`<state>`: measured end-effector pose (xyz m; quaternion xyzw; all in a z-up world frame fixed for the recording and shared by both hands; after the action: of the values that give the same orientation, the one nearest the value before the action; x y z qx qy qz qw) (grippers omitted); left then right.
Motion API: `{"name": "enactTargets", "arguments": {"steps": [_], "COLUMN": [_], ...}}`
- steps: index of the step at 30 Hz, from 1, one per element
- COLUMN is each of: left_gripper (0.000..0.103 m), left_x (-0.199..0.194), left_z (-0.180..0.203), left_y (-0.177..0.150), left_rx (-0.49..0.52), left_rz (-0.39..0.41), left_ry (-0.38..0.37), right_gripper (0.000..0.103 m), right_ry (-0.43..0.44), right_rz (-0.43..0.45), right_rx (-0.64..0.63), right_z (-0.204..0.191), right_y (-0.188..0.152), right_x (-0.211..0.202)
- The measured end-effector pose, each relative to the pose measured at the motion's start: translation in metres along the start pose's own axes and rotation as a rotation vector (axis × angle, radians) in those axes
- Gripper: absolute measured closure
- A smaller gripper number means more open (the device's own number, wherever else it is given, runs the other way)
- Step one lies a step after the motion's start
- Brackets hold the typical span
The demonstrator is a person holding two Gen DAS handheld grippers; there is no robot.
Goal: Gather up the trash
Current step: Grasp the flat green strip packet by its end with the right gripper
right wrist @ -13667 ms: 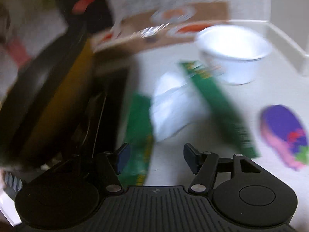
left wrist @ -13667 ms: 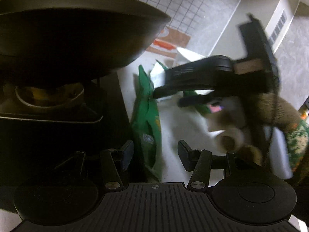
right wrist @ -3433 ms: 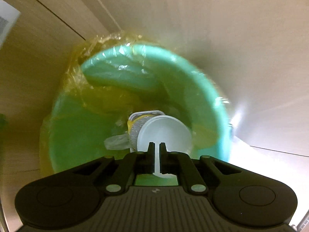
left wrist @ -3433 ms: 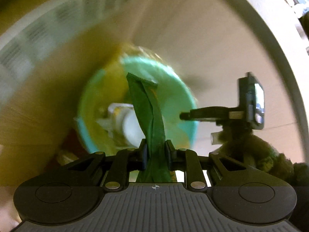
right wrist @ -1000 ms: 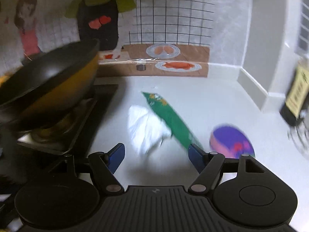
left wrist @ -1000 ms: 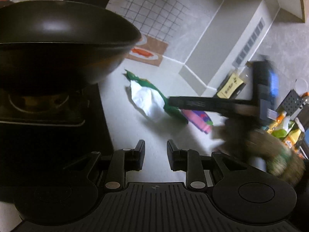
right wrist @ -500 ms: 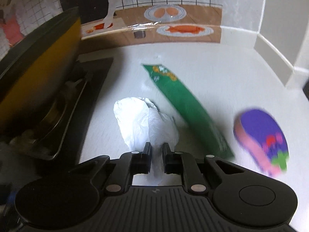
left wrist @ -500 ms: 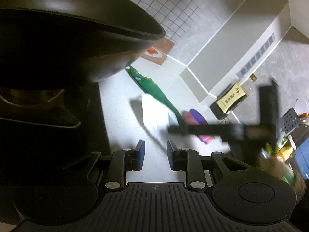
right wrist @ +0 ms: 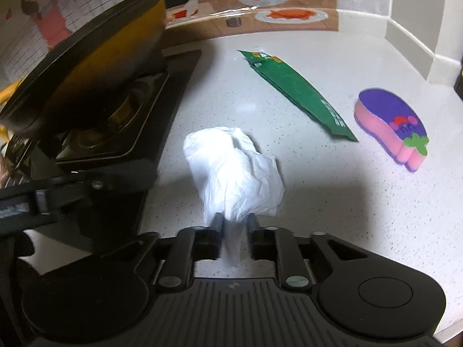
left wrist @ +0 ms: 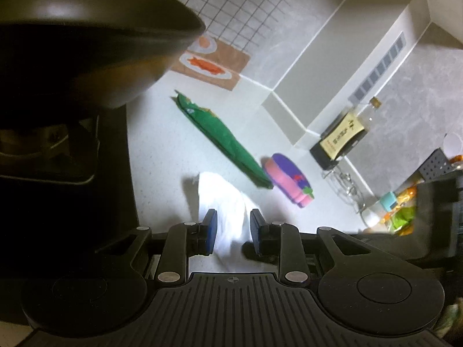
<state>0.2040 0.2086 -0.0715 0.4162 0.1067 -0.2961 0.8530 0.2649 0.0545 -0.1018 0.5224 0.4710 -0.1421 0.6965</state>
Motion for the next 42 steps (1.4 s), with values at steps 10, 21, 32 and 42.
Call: {"name": "enactTargets", "arguments": {"steps": [10,21,32,42], "left_gripper": [0.075,0.075,0.075,0.075], "left_x": [0.002,-0.016,-0.013,0.008], "left_z": [-0.002,-0.02,-0.035,-0.022], "left_y": [0.004,0.005,0.009,0.01], "left_rx": [0.009,-0.009,-0.05,-0.037], "left_rz": [0.001,0.041,0.032,-0.007], "left_ry": [0.039,-0.023,-0.011,-0.024], "right_gripper": [0.031,0.026,0.051,0.087], "right_ry": [-0.085,-0.162,-0.105,-0.053], "right_rz": [0.166,0.115,-0.06,-0.044], "right_rx": [0.011,-0.12,-0.005,0.046], "right_z": [0.04,0.008,0.022,0.037], "right_y": [0.043,0.139,0.132,0.097], "right_x": [-0.026,0.079,0.125,0.064]}}
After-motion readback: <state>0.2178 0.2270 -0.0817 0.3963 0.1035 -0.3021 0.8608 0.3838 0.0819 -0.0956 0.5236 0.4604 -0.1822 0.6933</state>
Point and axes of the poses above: each gripper's, at about its wrist camera, not at the fingertips, and x roughly the way its jaws point, z to its right, y to its top, the point moved 4 cm from there along x, roughly the way its jaws point, and after that the axes turned 12 degrees about -y, right-handed, at the moved point
